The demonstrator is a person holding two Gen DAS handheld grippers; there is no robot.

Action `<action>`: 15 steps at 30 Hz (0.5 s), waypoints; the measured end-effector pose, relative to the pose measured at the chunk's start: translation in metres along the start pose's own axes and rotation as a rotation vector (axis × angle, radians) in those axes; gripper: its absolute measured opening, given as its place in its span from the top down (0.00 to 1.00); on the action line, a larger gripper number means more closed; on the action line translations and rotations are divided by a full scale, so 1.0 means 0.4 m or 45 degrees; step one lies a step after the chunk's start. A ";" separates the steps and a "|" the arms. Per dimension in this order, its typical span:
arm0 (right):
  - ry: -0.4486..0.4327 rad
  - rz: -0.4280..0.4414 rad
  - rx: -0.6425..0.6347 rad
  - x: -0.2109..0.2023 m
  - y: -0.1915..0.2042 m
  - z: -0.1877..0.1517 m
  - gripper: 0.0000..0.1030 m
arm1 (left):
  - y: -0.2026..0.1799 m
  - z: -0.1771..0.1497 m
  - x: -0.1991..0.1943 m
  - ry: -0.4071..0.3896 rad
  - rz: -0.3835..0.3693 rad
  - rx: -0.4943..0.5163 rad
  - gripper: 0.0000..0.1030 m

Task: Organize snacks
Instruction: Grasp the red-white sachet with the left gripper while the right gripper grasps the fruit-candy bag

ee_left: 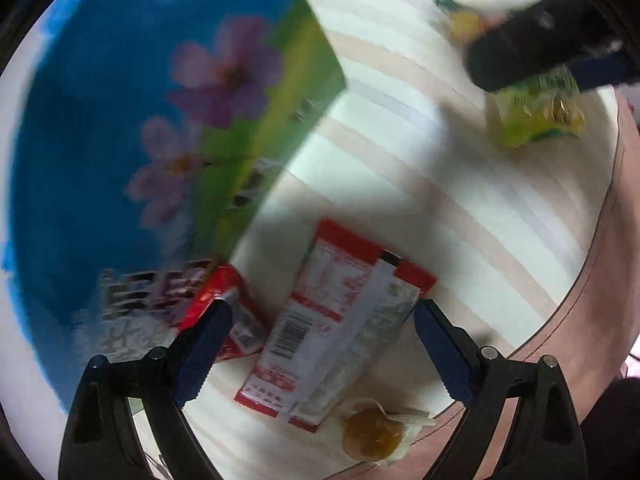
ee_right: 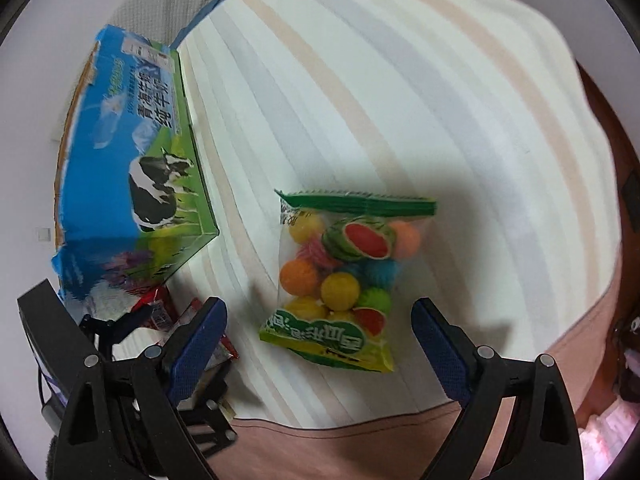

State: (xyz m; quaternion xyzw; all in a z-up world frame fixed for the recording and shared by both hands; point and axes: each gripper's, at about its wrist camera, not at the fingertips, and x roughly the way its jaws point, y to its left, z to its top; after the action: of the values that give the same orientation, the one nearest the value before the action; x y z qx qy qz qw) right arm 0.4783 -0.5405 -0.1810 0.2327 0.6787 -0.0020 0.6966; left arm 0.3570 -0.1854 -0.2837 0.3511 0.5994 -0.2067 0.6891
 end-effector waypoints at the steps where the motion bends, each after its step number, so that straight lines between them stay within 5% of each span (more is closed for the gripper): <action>1: -0.001 -0.010 -0.006 0.005 0.003 -0.002 0.15 | 0.000 0.000 0.004 0.000 0.000 -0.003 0.11; 3: -0.008 -0.043 -0.031 0.012 0.007 -0.006 0.31 | 0.013 -0.006 0.011 0.015 -0.094 -0.074 0.33; 15: 0.031 -0.103 -0.202 0.018 0.038 -0.125 0.40 | 0.203 -0.169 0.055 0.149 -0.352 -0.879 0.33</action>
State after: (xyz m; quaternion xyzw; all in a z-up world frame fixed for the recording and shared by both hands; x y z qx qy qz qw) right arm 0.4365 -0.5083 -0.1814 0.1490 0.6940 0.0264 0.7039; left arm 0.3727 -0.0788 -0.2882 0.0250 0.7139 -0.0630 0.6969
